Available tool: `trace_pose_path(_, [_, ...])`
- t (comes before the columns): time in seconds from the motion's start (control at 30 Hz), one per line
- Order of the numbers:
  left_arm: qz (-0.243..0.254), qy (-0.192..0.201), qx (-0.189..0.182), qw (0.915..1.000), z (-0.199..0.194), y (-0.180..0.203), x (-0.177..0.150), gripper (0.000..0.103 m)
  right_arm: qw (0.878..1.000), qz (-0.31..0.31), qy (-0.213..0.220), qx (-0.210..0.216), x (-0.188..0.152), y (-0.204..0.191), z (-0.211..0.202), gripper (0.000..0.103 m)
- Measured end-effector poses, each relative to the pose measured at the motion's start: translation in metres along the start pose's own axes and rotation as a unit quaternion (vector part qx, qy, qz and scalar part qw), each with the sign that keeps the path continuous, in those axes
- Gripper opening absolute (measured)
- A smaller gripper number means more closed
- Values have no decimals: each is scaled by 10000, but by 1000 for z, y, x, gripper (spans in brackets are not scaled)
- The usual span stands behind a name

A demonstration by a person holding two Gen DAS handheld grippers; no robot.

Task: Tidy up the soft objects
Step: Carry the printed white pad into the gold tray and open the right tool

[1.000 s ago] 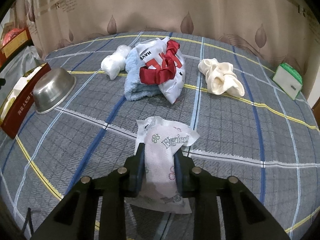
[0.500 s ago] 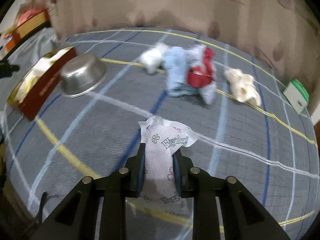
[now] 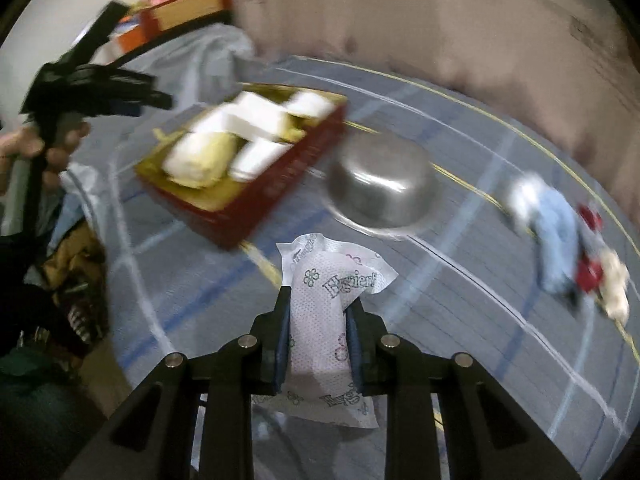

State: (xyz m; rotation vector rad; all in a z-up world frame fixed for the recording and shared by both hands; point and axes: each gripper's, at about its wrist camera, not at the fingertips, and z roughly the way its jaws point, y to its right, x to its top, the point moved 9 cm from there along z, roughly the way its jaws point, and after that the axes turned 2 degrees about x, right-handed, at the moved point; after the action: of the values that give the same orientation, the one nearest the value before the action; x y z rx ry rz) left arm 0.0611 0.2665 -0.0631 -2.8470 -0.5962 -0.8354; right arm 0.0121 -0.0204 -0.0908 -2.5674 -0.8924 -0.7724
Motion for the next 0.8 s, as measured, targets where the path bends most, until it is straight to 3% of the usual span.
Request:
trace_pose_path(0.17, [-59, -51, 137, 9999, 3, -12, 0, 62, 9987, -388, 76, 326, 28, -39, 9, 22])
trace_pose_path(0.33, [-105, -43, 178, 9998, 5, -19, 1, 62, 9977, -331, 267, 536, 54, -60, 19, 22])
trace_pose_path(0.57, [-125, -110, 217, 9996, 7, -24, 0, 62, 9973, -352, 341, 553, 83, -75, 40, 22])
trace_pose_path(0.8, [-65, -8, 368, 9993, 4, -26, 2, 62, 9973, -487, 455, 293, 113, -86, 60, 22])
